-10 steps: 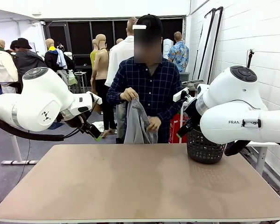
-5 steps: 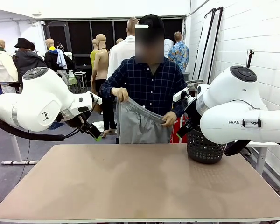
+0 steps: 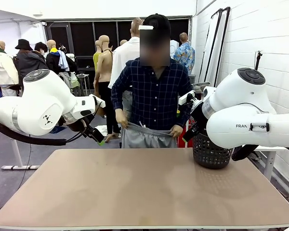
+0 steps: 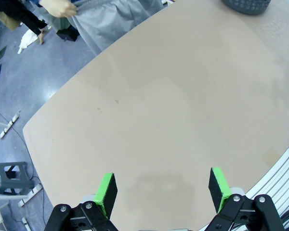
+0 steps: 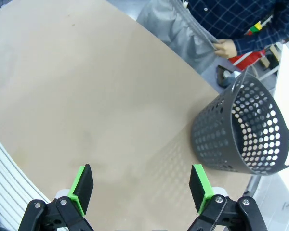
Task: Fold the training pants.
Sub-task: Grab both ends of the Training pants handed by a person.
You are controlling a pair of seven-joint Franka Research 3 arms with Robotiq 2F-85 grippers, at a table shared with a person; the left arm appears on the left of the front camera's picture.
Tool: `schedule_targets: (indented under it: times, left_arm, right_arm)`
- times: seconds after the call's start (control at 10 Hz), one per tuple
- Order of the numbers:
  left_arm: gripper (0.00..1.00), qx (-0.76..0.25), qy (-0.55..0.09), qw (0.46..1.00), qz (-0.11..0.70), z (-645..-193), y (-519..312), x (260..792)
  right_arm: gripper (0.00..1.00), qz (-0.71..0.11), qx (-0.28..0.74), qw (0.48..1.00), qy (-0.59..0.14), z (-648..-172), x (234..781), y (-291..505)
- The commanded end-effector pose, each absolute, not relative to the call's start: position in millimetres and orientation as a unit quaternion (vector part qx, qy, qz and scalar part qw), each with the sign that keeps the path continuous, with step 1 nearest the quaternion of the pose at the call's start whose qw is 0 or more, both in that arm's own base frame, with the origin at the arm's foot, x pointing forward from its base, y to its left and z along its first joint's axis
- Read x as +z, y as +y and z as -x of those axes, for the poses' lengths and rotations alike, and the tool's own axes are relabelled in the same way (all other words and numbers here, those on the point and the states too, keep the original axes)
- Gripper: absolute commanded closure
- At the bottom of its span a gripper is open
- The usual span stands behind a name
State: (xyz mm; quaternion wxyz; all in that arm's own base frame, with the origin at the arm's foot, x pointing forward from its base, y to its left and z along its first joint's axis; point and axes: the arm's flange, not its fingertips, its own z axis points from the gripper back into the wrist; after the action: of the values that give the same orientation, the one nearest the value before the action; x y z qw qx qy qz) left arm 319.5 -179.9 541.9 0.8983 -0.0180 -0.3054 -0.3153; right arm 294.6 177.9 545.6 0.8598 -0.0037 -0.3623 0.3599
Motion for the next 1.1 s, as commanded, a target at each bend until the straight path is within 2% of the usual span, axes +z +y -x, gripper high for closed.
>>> schedule_targets:
  times: [0.0, 1.0]
  left_arm:
    - [0.00, -0.321, -0.303, 0.897, 0.017, -319.1, -179.8, 541.2]
    - [0.00, -0.321, -0.303, 0.897, 0.017, -319.1, -179.8, 541.2]
  right_arm:
    - [0.00, 0.005, 0.361, 0.859, -0.362, -294.9, 545.3, 178.0]
    - [0.00, 0.005, 0.361, 0.859, -0.362, -294.9, 545.3, 178.0]
